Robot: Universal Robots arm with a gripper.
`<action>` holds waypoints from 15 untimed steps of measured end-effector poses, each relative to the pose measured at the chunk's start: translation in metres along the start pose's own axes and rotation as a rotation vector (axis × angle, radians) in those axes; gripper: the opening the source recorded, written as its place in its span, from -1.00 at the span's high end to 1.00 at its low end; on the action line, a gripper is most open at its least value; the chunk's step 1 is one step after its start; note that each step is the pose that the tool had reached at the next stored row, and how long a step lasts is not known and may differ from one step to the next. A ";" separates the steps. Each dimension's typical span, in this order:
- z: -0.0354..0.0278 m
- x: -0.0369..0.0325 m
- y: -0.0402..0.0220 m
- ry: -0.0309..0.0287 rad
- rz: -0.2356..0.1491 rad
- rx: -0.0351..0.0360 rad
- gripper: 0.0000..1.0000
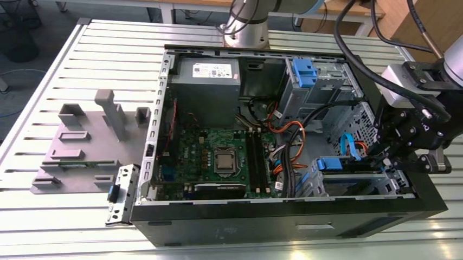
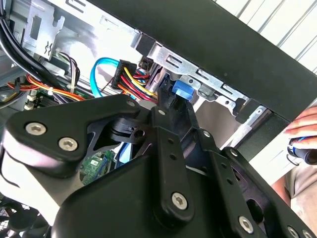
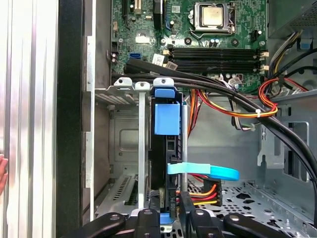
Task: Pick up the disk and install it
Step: 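Insert the second disk wire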
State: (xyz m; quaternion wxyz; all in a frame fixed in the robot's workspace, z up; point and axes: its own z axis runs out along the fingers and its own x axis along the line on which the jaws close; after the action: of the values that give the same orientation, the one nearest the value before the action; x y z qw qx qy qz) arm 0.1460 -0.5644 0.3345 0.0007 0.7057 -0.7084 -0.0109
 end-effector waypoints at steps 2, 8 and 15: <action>0.0002 0.0000 0.0000 -0.0003 0.000 0.0000 0.40; 0.0003 0.0000 0.0000 -0.0003 0.000 0.0000 0.44; 0.0005 0.0000 0.0000 -0.0002 0.000 0.0000 0.67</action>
State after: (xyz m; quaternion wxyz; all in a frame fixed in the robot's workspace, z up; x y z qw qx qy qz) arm 0.1460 -0.5644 0.3340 0.0006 0.7057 -0.7084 -0.0110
